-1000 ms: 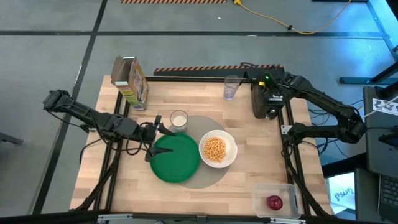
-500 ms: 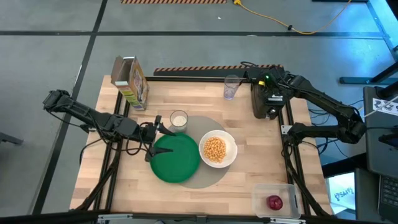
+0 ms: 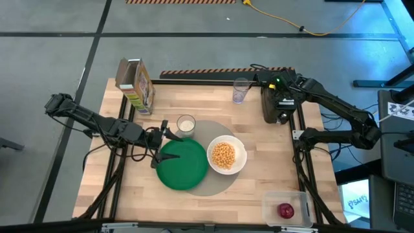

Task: Arrange a breakfast setting
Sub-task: Put the toasted bagel on top of green plate

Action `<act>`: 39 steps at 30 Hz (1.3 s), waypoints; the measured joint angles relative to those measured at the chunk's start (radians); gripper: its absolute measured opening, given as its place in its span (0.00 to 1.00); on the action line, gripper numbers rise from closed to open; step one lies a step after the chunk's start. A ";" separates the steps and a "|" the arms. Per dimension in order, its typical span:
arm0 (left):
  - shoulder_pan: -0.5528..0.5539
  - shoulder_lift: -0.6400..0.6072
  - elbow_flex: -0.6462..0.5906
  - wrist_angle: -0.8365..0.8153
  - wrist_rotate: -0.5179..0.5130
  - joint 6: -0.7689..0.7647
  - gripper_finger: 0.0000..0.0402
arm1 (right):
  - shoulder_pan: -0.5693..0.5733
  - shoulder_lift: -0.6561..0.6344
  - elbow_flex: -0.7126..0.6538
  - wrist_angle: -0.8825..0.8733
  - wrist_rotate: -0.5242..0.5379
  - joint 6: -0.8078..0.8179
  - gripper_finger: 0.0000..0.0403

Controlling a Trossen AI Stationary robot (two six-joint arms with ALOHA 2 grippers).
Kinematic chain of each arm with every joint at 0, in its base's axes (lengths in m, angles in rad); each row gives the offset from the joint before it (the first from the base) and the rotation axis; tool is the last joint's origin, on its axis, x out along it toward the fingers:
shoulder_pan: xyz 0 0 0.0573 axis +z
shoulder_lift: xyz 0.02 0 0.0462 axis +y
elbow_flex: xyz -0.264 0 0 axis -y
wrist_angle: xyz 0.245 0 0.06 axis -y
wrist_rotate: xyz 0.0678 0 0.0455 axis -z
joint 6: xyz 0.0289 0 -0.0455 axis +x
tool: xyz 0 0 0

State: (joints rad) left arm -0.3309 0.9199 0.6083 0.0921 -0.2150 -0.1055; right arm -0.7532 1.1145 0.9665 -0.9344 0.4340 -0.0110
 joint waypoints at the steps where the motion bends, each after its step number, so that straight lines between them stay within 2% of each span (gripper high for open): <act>1: 0.000 0.000 0.000 0.000 0.000 0.000 0.73 | 0.000 0.000 0.000 0.000 0.000 -0.001 0.31; 9: 0.000 0.000 0.000 0.000 0.000 0.000 0.73 | 0.000 0.000 0.017 -0.008 0.001 -0.004 0.31; 13: 0.000 0.000 0.000 0.009 0.000 0.000 0.73 | 0.000 0.000 0.081 -0.018 0.011 -0.026 0.31; 24: 0.000 0.000 0.000 0.016 0.000 0.000 0.73 | 0.000 -0.002 0.262 -0.181 0.033 -0.024 0.31; 34: 0.000 0.000 0.000 0.022 0.000 0.000 0.73 | 0.000 0.016 0.184 -0.183 -0.045 0.003 0.32; 39: 0.000 0.000 0.000 0.031 0.000 0.000 0.73 | 0.000 0.039 0.131 -0.152 -0.062 0.006 0.43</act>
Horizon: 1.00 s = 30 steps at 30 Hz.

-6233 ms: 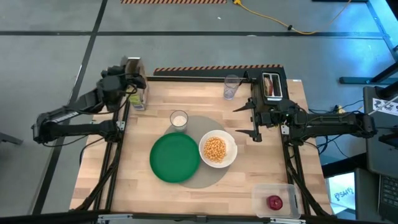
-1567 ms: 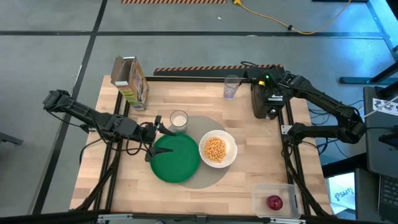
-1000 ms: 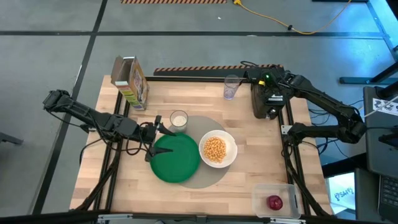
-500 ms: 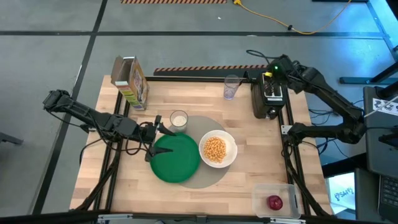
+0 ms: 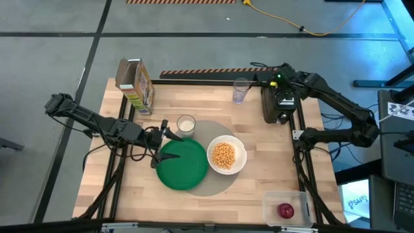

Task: Arrange a breakfast setting
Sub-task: Put the toasted bagel on top of green plate

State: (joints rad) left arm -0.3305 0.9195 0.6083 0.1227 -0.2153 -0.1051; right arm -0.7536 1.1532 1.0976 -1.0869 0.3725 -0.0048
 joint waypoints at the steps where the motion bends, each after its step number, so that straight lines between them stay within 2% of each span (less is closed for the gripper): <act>1: 0.000 0.000 0.000 0.001 -0.001 0.000 0.73 | 0.000 0.008 -0.002 0.007 0.000 0.000 0.46; 6: 0.000 0.000 0.000 0.002 -0.007 0.000 0.73 | -0.013 0.052 0.012 0.034 -0.025 0.000 0.61; 10: 0.000 0.000 0.000 0.002 -0.007 0.000 0.73 | -0.068 0.097 0.031 0.037 -0.080 -0.002 0.62; 16: 0.001 0.000 0.000 0.002 -0.007 0.003 0.73 | -0.119 0.132 0.037 0.035 -0.131 -0.033 0.54; 25: 0.001 0.000 0.000 0.002 -0.008 0.010 0.73 | -0.118 0.135 0.085 -0.009 -0.123 -0.038 0.37; 30: 0.001 0.000 0.000 0.002 -0.008 0.011 0.73 | -0.117 0.135 0.078 -0.015 -0.131 -0.027 0.34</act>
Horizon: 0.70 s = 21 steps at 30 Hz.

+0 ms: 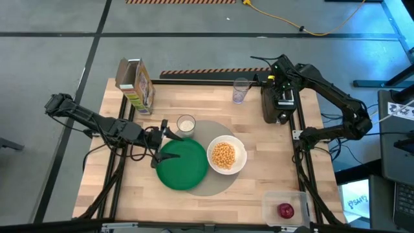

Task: Arrange a breakfast setting
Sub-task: Put the toasted bagel on top of green plate

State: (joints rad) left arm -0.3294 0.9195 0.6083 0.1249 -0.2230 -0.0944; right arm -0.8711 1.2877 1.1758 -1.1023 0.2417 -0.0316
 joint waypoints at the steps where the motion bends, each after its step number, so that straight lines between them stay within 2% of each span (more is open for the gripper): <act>1: 0.000 0.000 0.000 0.000 0.000 0.000 0.73 | 0.000 0.000 -0.005 0.000 0.000 0.002 0.34; 21: 0.000 0.000 0.000 -0.001 0.000 0.000 0.73 | 0.000 0.000 -0.038 0.037 -0.008 0.001 0.34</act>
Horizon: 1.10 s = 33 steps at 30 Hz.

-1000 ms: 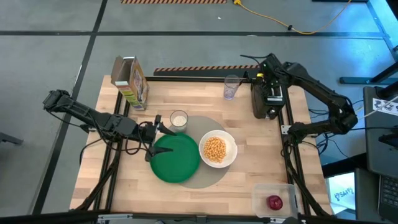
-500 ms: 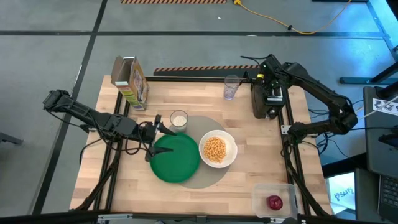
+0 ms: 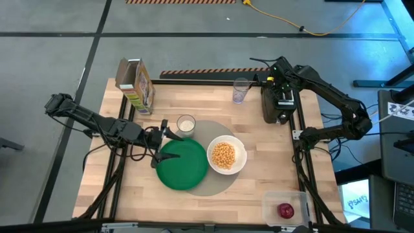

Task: Arrange a breakfast setting
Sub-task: Put the toasted bagel on top of green plate

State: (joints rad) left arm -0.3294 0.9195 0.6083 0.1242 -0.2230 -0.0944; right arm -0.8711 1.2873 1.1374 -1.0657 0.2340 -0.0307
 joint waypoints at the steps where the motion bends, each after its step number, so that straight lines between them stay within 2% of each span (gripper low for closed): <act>1: 0.000 0.000 0.000 0.000 0.000 0.000 0.73 | 0.000 0.000 0.000 0.000 0.000 0.000 0.34; 9: 0.000 0.000 0.000 0.000 0.000 0.000 0.73 | 0.000 0.000 0.000 0.000 0.000 -0.003 0.34; 16: 0.000 0.000 0.000 0.000 0.000 0.000 0.73 | 0.000 0.000 0.000 -0.010 0.023 -0.003 0.43; 24: 0.000 0.000 0.000 0.000 0.000 0.000 0.73 | 0.000 0.000 -0.001 -0.009 0.016 -0.001 0.48; 33: 0.000 0.000 0.000 0.000 -0.001 0.002 0.73 | 0.000 0.003 -0.042 0.023 -0.006 0.001 0.46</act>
State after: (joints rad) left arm -0.3294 0.9195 0.6083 0.1246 -0.2237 -0.0920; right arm -0.8707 1.2903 1.0954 -1.0431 0.2279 -0.0299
